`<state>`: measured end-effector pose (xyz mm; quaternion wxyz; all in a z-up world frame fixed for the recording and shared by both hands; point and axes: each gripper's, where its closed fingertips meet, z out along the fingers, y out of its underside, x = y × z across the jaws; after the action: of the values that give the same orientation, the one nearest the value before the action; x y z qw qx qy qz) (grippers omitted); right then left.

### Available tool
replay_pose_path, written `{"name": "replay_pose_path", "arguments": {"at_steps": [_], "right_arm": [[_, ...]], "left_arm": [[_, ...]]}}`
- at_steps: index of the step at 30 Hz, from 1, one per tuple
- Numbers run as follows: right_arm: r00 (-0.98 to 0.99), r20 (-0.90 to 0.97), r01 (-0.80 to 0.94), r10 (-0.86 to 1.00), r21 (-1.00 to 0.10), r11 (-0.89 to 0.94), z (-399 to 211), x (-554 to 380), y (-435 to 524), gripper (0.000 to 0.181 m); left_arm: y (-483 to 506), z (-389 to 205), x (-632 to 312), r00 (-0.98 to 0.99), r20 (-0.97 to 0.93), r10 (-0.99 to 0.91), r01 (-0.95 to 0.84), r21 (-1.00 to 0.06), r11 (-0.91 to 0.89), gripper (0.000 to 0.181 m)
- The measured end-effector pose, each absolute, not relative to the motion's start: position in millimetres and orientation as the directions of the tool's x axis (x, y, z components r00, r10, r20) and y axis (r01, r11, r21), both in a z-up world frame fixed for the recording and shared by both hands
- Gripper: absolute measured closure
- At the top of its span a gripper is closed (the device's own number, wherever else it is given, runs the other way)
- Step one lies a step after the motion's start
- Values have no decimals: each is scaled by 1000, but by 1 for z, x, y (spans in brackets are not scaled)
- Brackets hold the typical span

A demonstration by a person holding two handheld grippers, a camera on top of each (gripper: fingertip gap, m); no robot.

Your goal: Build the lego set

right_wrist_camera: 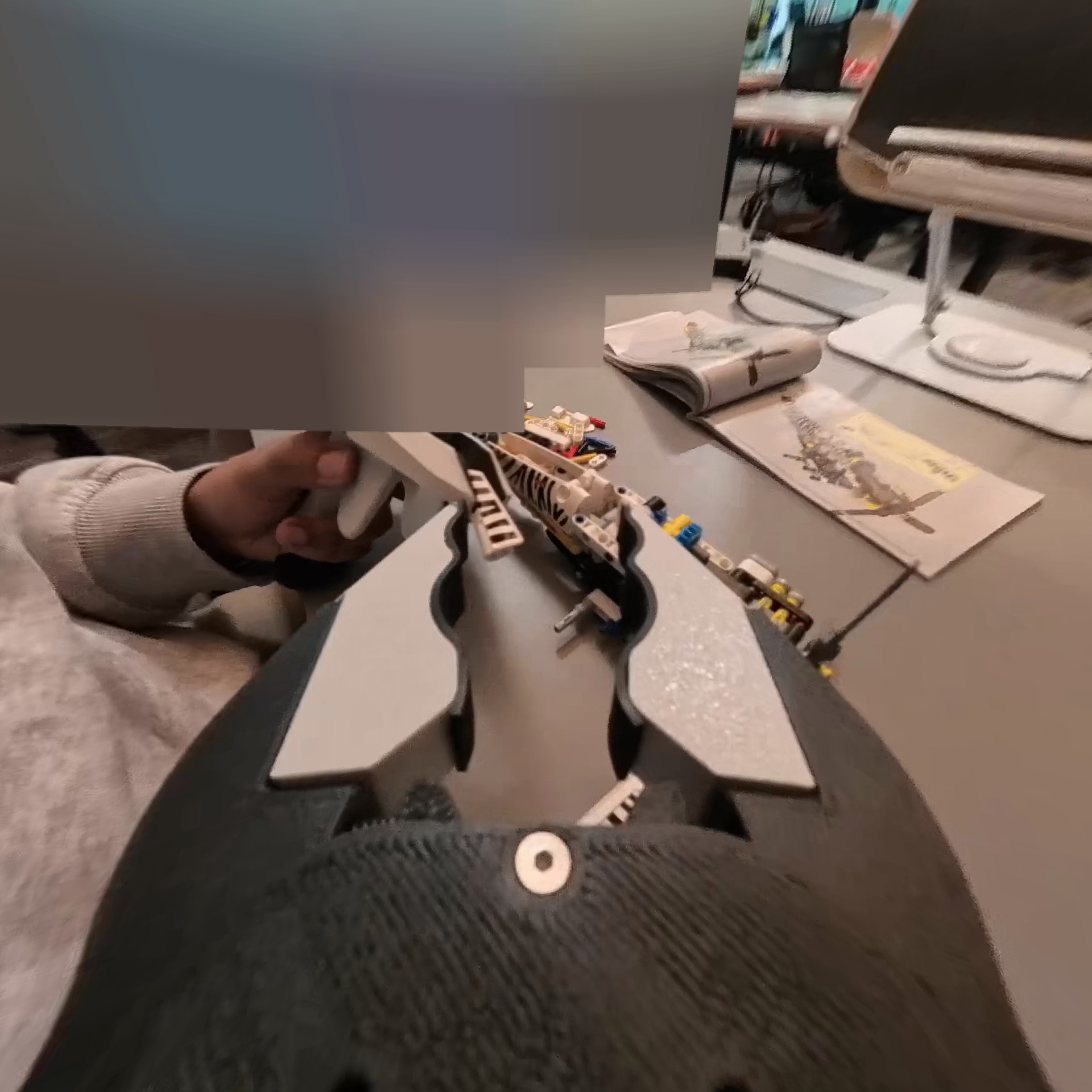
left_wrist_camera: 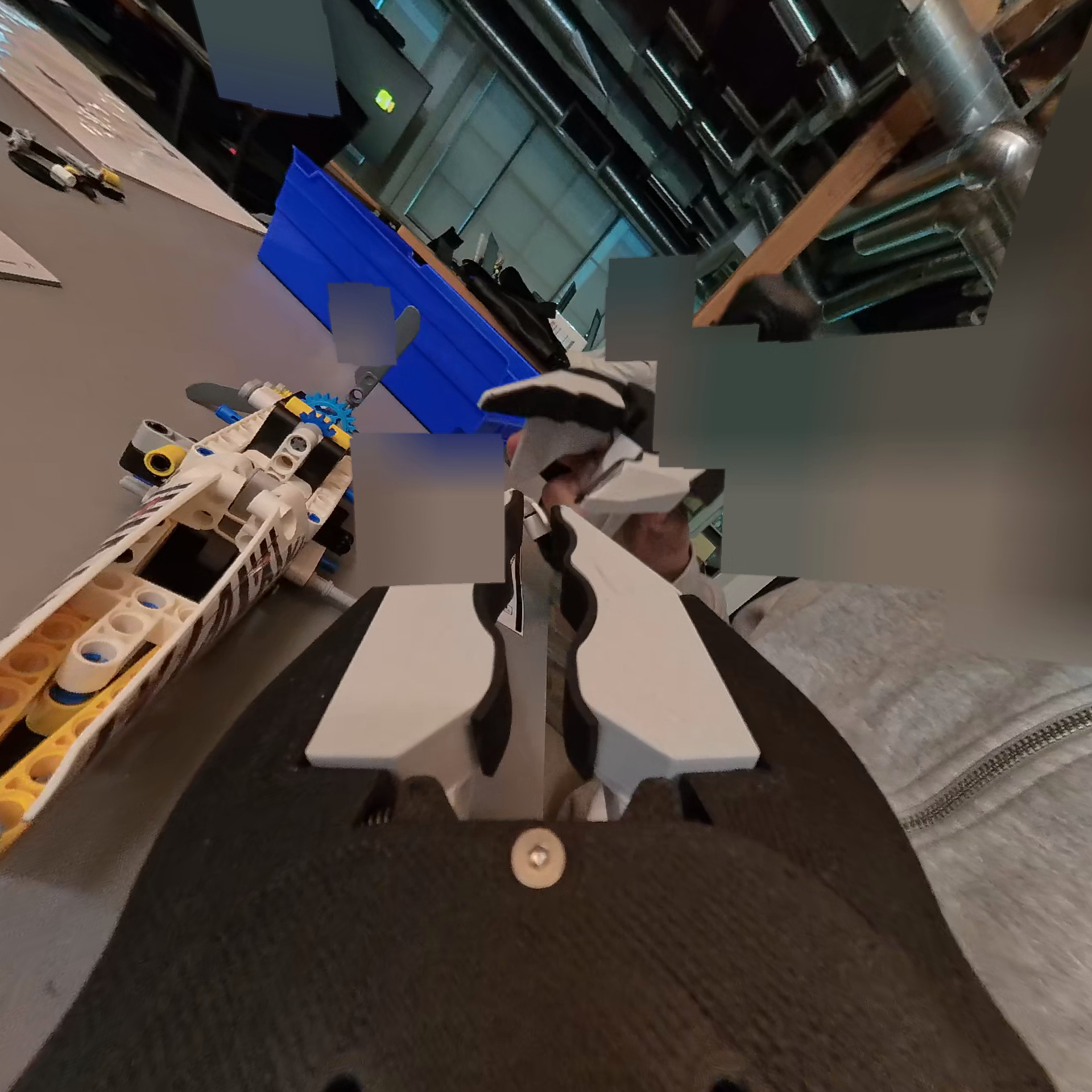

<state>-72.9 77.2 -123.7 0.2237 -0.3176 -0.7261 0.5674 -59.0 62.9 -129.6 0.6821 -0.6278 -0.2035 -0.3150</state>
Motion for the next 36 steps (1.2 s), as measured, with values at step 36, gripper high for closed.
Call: {"name": "replay_pose_path", "arguments": {"at_steps": [36], "right_arm": [[-796, -468, 596, 382, -717, 362, -125, -60, 63, 181]], "left_arm": [[48, -124, -82, 781, 624, -27, 619, -768, 164, 137]]}}
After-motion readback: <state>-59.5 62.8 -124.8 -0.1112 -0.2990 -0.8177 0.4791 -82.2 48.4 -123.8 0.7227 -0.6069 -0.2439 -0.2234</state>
